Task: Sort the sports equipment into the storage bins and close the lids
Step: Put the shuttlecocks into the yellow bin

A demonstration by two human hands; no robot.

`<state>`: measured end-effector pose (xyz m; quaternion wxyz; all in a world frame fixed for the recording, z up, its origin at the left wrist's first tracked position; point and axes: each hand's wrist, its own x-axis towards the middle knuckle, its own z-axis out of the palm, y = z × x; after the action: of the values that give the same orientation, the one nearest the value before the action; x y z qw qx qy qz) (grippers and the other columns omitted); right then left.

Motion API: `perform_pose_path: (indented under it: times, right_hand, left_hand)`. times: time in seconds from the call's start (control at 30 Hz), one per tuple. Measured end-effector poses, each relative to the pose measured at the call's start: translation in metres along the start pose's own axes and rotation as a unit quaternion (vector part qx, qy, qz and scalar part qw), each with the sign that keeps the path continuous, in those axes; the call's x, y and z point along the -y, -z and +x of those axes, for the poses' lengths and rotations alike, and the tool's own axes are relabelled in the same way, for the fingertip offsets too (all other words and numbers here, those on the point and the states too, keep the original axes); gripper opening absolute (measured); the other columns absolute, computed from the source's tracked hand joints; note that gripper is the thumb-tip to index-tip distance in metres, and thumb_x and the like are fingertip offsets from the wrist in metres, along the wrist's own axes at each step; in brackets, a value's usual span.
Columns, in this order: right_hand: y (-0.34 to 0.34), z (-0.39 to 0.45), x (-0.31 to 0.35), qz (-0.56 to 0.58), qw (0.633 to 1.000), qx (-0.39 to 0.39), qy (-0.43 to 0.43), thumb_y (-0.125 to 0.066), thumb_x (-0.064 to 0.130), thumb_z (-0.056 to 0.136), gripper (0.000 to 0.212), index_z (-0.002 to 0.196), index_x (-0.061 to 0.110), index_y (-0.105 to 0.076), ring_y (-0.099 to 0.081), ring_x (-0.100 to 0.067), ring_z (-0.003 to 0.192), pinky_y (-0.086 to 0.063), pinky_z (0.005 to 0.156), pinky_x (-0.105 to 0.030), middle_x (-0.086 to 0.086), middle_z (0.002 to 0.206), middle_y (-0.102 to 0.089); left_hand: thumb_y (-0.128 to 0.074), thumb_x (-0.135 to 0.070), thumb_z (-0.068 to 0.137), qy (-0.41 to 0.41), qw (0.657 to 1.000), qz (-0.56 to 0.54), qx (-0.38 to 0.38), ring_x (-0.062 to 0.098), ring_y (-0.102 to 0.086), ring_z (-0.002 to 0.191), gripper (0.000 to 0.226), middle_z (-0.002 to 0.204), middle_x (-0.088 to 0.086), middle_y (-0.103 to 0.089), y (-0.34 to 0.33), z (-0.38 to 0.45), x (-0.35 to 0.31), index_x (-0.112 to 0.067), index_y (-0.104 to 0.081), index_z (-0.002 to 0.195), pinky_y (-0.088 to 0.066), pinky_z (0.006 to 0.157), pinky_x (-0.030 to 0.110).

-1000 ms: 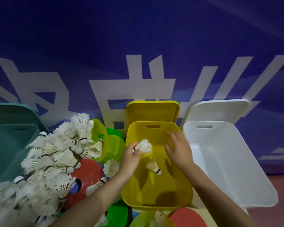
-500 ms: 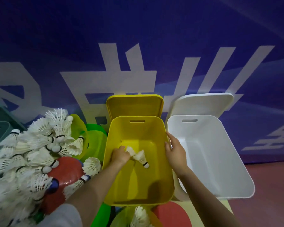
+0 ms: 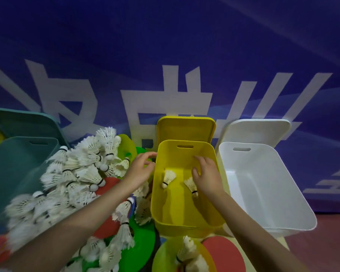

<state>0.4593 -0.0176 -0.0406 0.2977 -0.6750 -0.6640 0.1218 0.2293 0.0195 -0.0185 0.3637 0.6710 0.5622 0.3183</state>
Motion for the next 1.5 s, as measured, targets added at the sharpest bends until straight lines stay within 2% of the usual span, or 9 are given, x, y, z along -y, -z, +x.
perform_pose_path:
  times: [0.23, 0.33, 0.57, 0.67, 0.87, 1.03, 1.23, 1.37, 1.5]
  right_hand:
    - [-0.05, -0.034, 0.101, 0.123, 0.989, 0.059, 0.05, -0.054, 0.015, 0.092, 0.036, 0.128, 0.017, -0.056, -0.058, -0.015, 0.105, -0.047, 0.083, -0.025, -0.004, 0.121, -0.059]
    - [-0.074, -0.047, 0.135, 0.13, 0.983, 0.106, 0.071, -0.051, 0.017, 0.094, 0.034, 0.128, 0.016, -0.057, -0.057, -0.014, 0.105, -0.041, 0.08, -0.019, -0.002, 0.12, -0.059]
    - [-0.134, -0.08, 0.162, 0.061, 0.983, 0.173, 0.017, -0.049, 0.029, 0.095, 0.038, 0.132, 0.02, -0.053, -0.052, -0.015, 0.116, -0.042, 0.096, -0.028, 0.0, 0.128, -0.055]
    - [-0.151, -0.098, 0.156, 0.045, 0.991, 0.126, -0.016, -0.048, 0.031, 0.096, 0.036, 0.13, 0.022, -0.054, -0.048, -0.017, 0.12, -0.039, 0.096, -0.029, 0.001, 0.129, -0.055]
    - [-0.151, -0.108, 0.136, -0.043, 0.979, 0.19, 0.06, -0.031, 0.031, 0.08, 0.063, 0.14, 0.018, -0.045, -0.032, -0.023, 0.137, -0.024, 0.114, -0.039, -0.003, 0.147, -0.04]
    - [-0.155, -0.096, 0.141, -0.132, 0.952, 0.267, 0.066, -0.044, 0.009, 0.086, 0.067, 0.148, 0.029, -0.029, -0.024, -0.018, 0.142, -0.02, 0.116, -0.041, 0.006, 0.153, -0.03]
    - [-0.167, -0.072, 0.146, -0.111, 0.956, 0.266, 0.048, -0.056, 0.054, 0.082, 0.054, 0.132, 0.034, -0.047, -0.046, -0.015, 0.116, -0.043, 0.093, -0.035, 0.006, 0.121, -0.055]
    - [-0.165, -0.069, 0.155, 0.038, 0.98, 0.195, 0.002, -0.059, 0.05, 0.085, 0.04, 0.121, 0.036, -0.051, -0.052, -0.004, 0.101, -0.046, 0.086, -0.028, 0.017, 0.11, -0.059]
    - [-0.16, -0.066, 0.16, 0.134, 0.98, 0.147, -0.017, -0.057, 0.064, 0.08, 0.034, 0.106, 0.043, -0.049, -0.054, -0.003, 0.074, -0.047, 0.068, -0.028, 0.018, 0.081, -0.059]
  left_hand:
    - [-0.049, -0.006, 0.093, -0.023, 0.998, 0.029, -0.048, 0.004, -0.057, 0.095, 0.031, 0.114, -0.004, -0.055, 0.087, -0.049, 0.051, -0.024, -0.062, 0.115, -0.04, 0.071, 0.005]
    - [-0.051, -0.008, 0.092, -0.029, 0.996, 0.077, -0.04, 0.003, -0.057, 0.095, 0.029, 0.109, -0.005, -0.059, 0.122, -0.07, 0.078, -0.031, -0.063, 0.106, -0.048, 0.084, 0.021]
    - [-0.053, -0.031, 0.092, -0.054, 0.965, 0.256, 0.024, 0.01, -0.047, 0.113, 0.026, 0.117, -0.007, -0.056, 0.161, -0.105, 0.125, -0.026, -0.063, 0.115, -0.041, 0.094, 0.03]
    - [-0.043, -0.058, 0.084, -0.054, 0.955, 0.291, 0.009, 0.012, -0.049, 0.113, 0.05, 0.119, -0.009, -0.052, 0.164, -0.113, 0.134, -0.03, -0.058, 0.122, -0.045, 0.088, 0.031]
    - [-0.052, -0.063, 0.082, -0.017, 0.926, 0.375, 0.045, 0.016, -0.048, 0.115, 0.073, 0.132, -0.003, -0.041, 0.152, -0.116, 0.153, -0.029, -0.033, 0.144, -0.046, 0.088, 0.029]
    - [-0.056, -0.052, 0.084, -0.03, 0.932, 0.358, 0.048, 0.017, -0.049, 0.109, 0.065, 0.126, -0.001, -0.04, 0.132, -0.104, 0.158, -0.025, -0.039, 0.14, -0.045, 0.087, 0.028]
    - [-0.06, -0.034, 0.089, -0.041, 0.971, 0.226, 0.069, 0.005, -0.052, 0.081, 0.051, 0.123, -0.007, -0.038, 0.131, -0.101, 0.164, -0.027, -0.043, 0.138, -0.042, 0.075, 0.016]
    - [-0.066, -0.032, 0.086, -0.039, 0.995, 0.094, 0.024, -0.002, -0.047, 0.101, 0.052, 0.124, -0.011, -0.036, 0.146, -0.096, 0.166, -0.032, -0.047, 0.134, -0.036, 0.081, 0.002]
    - [-0.067, -0.03, 0.085, -0.023, 0.999, 0.032, -0.017, 0.002, -0.038, 0.121, 0.053, 0.13, -0.013, -0.038, 0.157, -0.089, 0.157, -0.036, -0.046, 0.134, -0.034, 0.103, 0.02]
